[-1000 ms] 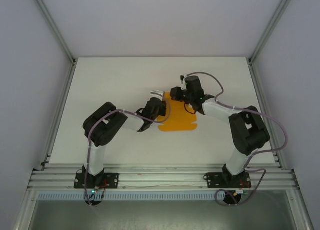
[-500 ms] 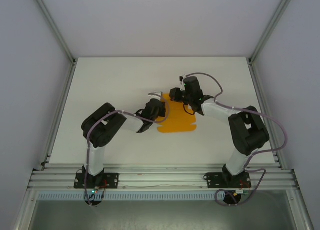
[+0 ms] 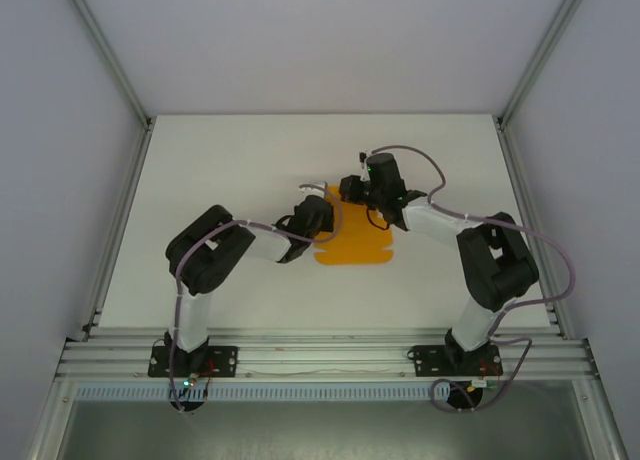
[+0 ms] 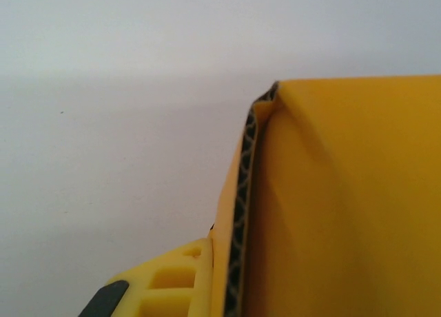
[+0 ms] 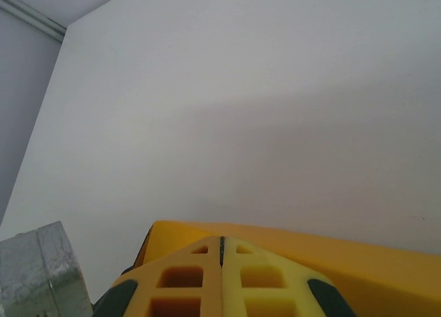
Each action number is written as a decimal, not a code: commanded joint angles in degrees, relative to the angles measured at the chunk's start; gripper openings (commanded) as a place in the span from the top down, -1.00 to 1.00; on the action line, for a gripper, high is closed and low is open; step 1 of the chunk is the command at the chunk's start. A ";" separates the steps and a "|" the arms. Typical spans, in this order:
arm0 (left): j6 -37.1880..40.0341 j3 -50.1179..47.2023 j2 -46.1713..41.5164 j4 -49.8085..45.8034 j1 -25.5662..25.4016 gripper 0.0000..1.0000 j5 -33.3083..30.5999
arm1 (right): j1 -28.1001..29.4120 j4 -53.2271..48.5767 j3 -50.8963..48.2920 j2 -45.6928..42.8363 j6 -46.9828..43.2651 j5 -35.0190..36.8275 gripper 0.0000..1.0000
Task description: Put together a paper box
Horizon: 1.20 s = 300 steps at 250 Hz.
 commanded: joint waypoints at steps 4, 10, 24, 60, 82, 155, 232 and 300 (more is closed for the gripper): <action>-11.13 1.91 1.52 -8.39 1.35 1.00 -12.50 | -0.72 -9.83 -2.70 1.56 1.28 3.18 0.97; -10.74 2.10 1.69 -8.26 1.23 1.00 -13.25 | -0.69 -9.68 -2.88 1.57 1.51 3.29 0.98; -13.10 3.34 2.27 -11.54 1.05 1.00 -15.93 | -0.72 -9.55 -3.22 1.65 1.94 3.63 0.98; -17.93 5.76 3.02 -17.21 1.24 1.00 -17.16 | -0.68 -9.27 -3.79 1.59 2.66 4.38 0.99; -20.73 4.85 1.92 -17.37 1.65 1.00 -15.48 | -0.67 -10.35 -3.63 1.30 2.61 5.62 0.98; -11.47 4.84 0.85 -16.24 1.54 0.52 -7.88 | -0.65 -11.45 -2.57 1.31 2.22 6.40 0.98; -7.61 -0.30 -4.82 -14.72 1.44 0.06 -1.87 | -0.69 -11.74 -2.02 1.75 3.23 5.87 0.99; -7.25 0.52 -5.66 -12.56 0.53 -0.01 1.80 | -0.71 -11.73 -1.58 1.75 3.45 5.57 0.98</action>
